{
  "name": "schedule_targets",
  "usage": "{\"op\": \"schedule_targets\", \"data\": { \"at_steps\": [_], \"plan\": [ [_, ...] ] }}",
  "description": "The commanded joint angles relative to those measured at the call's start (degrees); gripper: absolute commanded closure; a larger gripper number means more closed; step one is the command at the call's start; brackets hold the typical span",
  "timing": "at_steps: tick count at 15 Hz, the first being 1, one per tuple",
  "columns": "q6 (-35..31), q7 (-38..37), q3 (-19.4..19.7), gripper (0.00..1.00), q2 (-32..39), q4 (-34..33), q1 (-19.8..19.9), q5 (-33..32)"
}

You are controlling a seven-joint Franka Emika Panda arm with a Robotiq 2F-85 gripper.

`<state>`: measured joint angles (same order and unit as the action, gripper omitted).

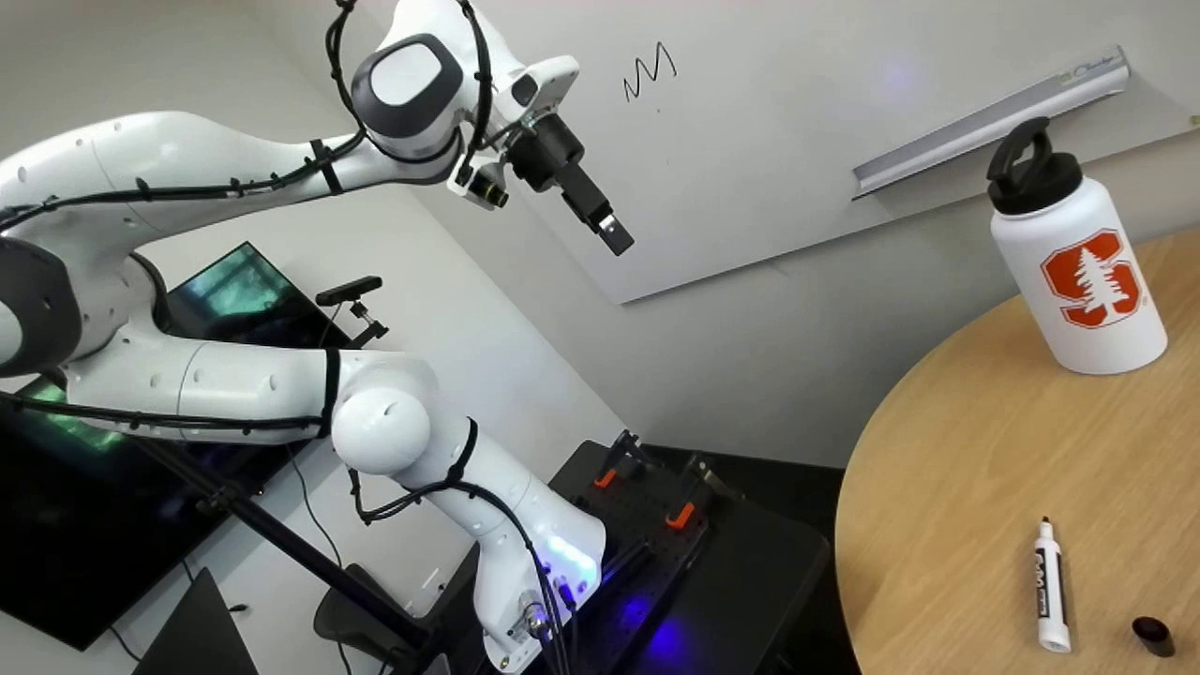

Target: Write on the white board.

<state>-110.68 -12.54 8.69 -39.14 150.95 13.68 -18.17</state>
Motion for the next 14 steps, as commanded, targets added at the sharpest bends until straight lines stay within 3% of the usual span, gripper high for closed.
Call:
{"op": "schedule_targets", "data": {
  "at_steps": [1, 7, 9, 14],
  "plan": [
    [-1.06, 0.95, 0.60, 0.00, 0.31, 0.46, 2.62, -0.52],
    [-1.27, 1.54, 0.43, 0.00, 0.41, 0.60, 3.26, -0.67],
    [-4.22, 3.11, 0.62, 0.00, 1.35, 1.01, 4.40, -4.93],
    [-10.63, 8.23, 6.21, 0.00, 6.65, 0.60, 9.87, -17.74]
  ]
}}
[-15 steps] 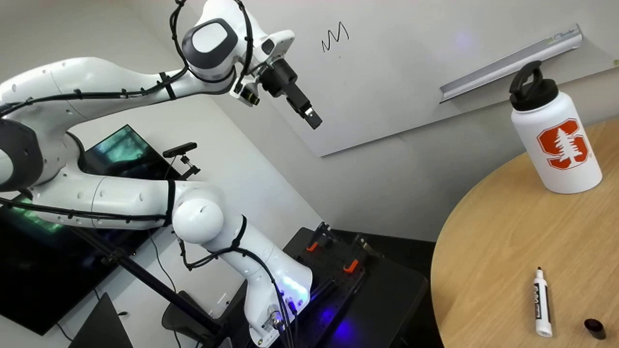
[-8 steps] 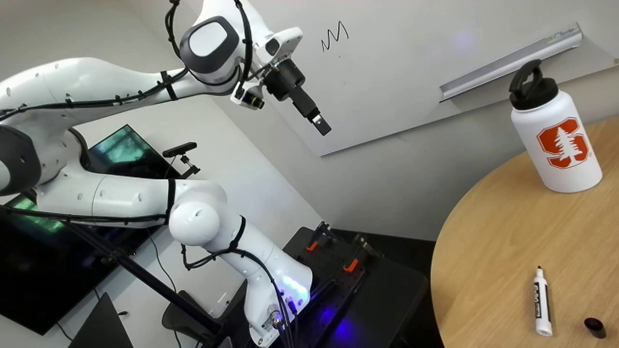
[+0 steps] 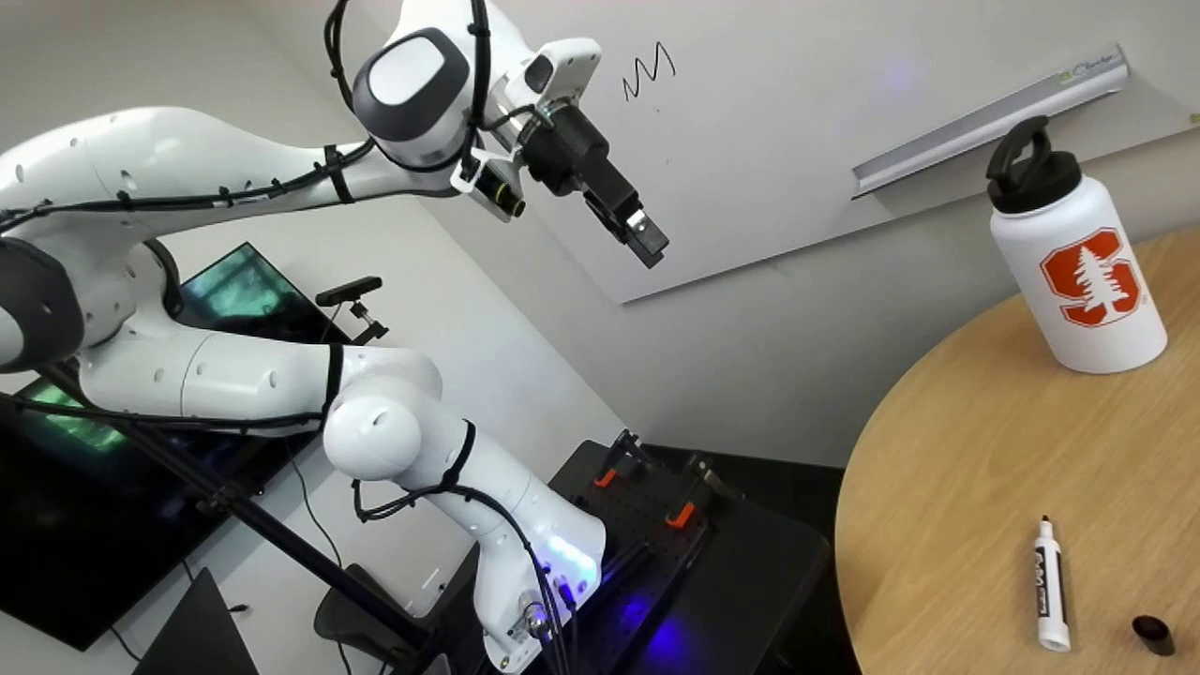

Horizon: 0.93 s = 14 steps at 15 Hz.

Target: Write on the white board.

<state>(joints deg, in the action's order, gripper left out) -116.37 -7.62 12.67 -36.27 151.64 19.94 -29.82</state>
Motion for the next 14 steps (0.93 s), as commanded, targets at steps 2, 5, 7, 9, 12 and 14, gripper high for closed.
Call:
{"op": "schedule_targets", "data": {
  "at_steps": [2, 5, 7, 9, 12, 14],
  "plan": [
    [-10.49, 7.89, 6.44, 0.00, 7.12, 0.14, 4.66, -11.10],
    [-19.37, 15.65, 13.42, 0.00, 15.43, -0.51, 5.03, -13.39],
    [-23.21, 19.48, 16.27, 0.00, 21.22, -1.64, 5.16, -12.60],
    [-21.13, 17.46, 14.86, 0.00, 17.51, 0.05, 6.39, -12.65],
    [-21.24, 17.17, 15.37, 0.00, 21.71, -2.32, 7.56, -14.00],
    [-21.23, 17.16, 15.32, 0.00, 22.13, -2.80, 7.52, -14.02]
  ]
}}
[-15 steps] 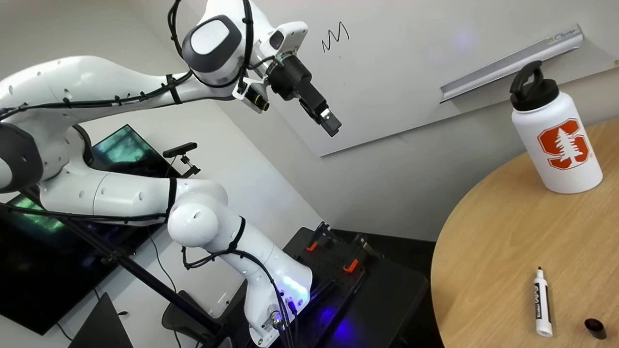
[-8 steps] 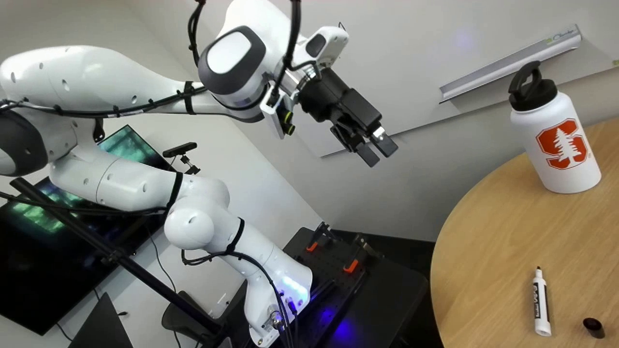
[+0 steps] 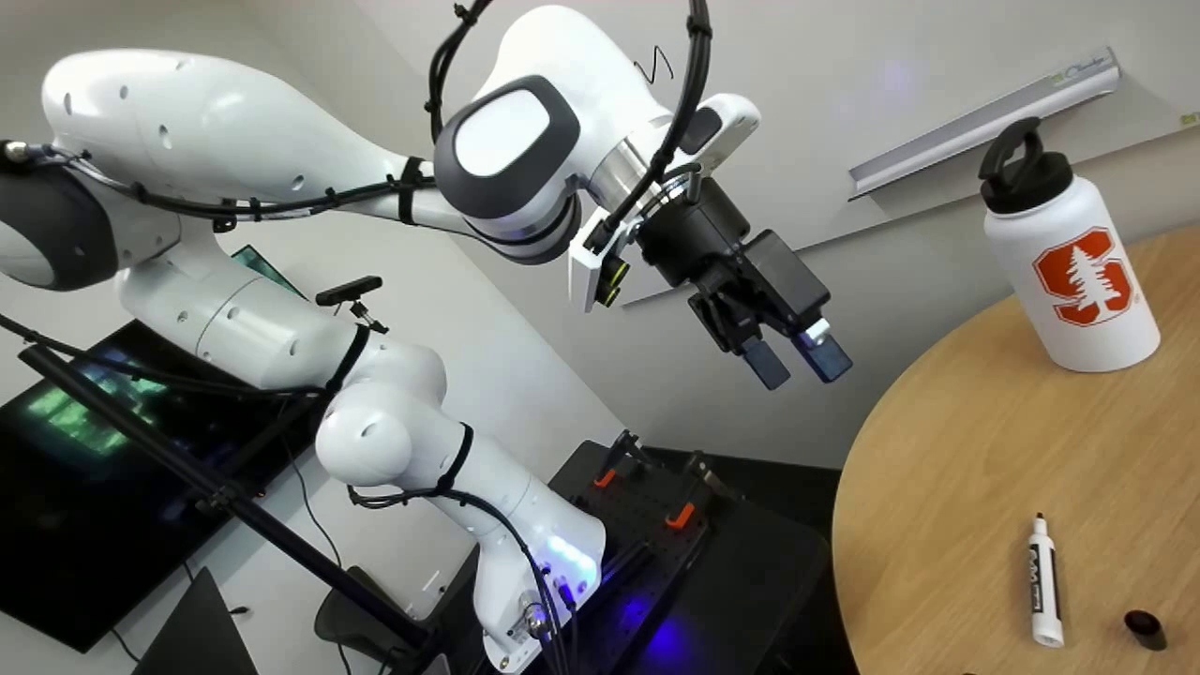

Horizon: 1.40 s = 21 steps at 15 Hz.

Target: Write on the white board.

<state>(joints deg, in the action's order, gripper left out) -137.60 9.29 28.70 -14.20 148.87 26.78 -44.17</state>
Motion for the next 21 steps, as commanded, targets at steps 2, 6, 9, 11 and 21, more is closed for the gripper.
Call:
{"op": "schedule_targets", "data": {
  "at_steps": [2, 6, 9, 11, 21],
  "plan": [
    [-2.62, 2.12, 0.04, 0.00, 3.83, -1.87, 0.33, -0.04],
    [-14.97, 15.64, 3.80, 0.00, 13.25, -4.35, 0.02, 2.67],
    [-25.11, 29.43, 4.00, 0.00, 21.01, -4.06, 0.07, 11.35],
    [-26.27, 39.36, -0.84, 0.00, 23.82, -2.60, 2.41, 21.05],
    [-24.35, 51.59, -6.40, 0.00, 33.12, -9.74, 7.42, 29.13]
  ]
}}
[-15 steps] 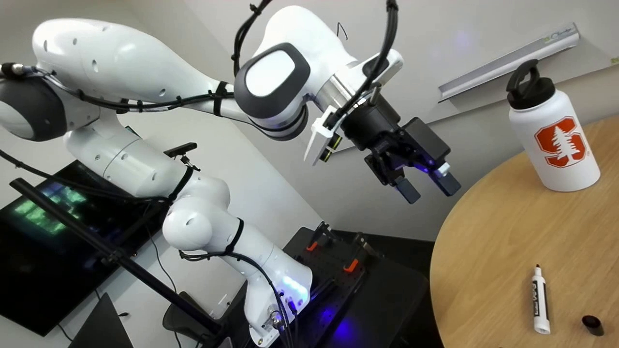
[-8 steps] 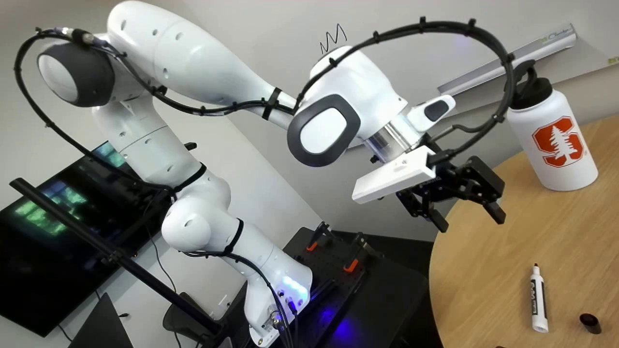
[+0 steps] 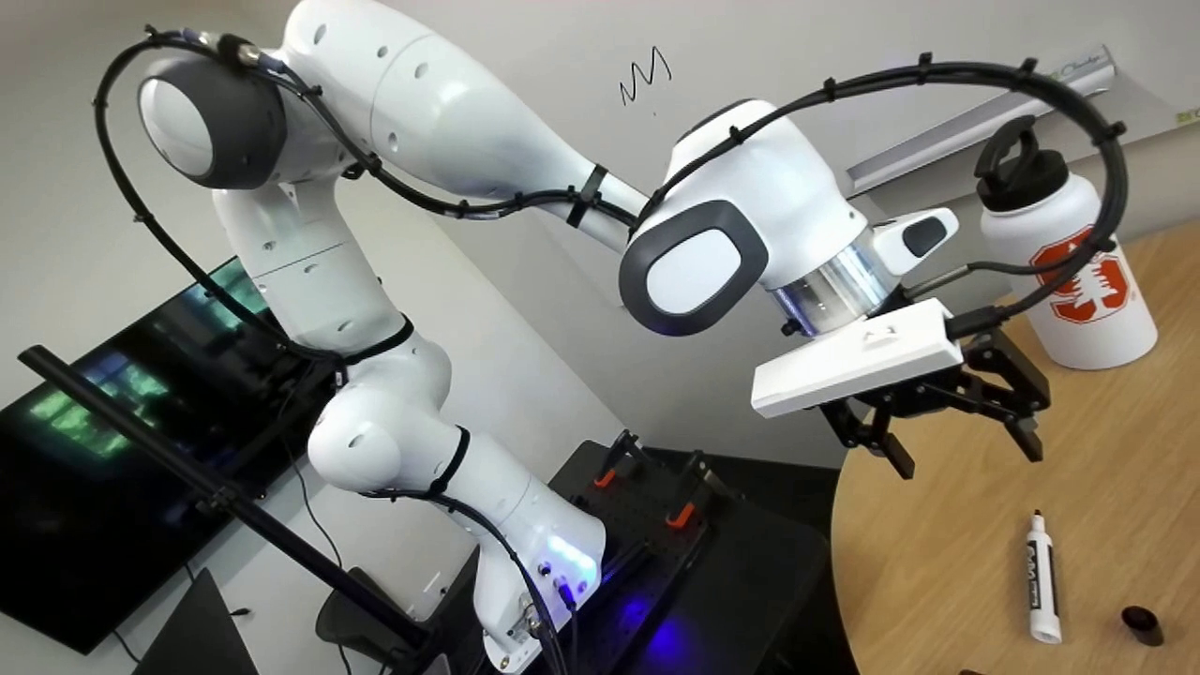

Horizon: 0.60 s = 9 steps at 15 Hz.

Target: Write on the white board.

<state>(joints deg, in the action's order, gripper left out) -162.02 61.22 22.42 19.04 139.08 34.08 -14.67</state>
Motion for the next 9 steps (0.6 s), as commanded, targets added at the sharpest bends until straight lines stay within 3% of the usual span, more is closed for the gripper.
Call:
{"op": "schedule_targets", "data": {
  "at_steps": [1, 5, 9],
  "plan": [
    [0.07, -0.35, -0.12, 0.00, 0.05, -0.09, 0.10, -0.38],
    [-0.84, 3.10, -2.68, 0.00, 1.15, 0.17, 4.66, 3.86],
    [-2.37, 10.72, -11.31, 0.00, 2.50, 0.49, 14.93, 14.81]
  ]
}}
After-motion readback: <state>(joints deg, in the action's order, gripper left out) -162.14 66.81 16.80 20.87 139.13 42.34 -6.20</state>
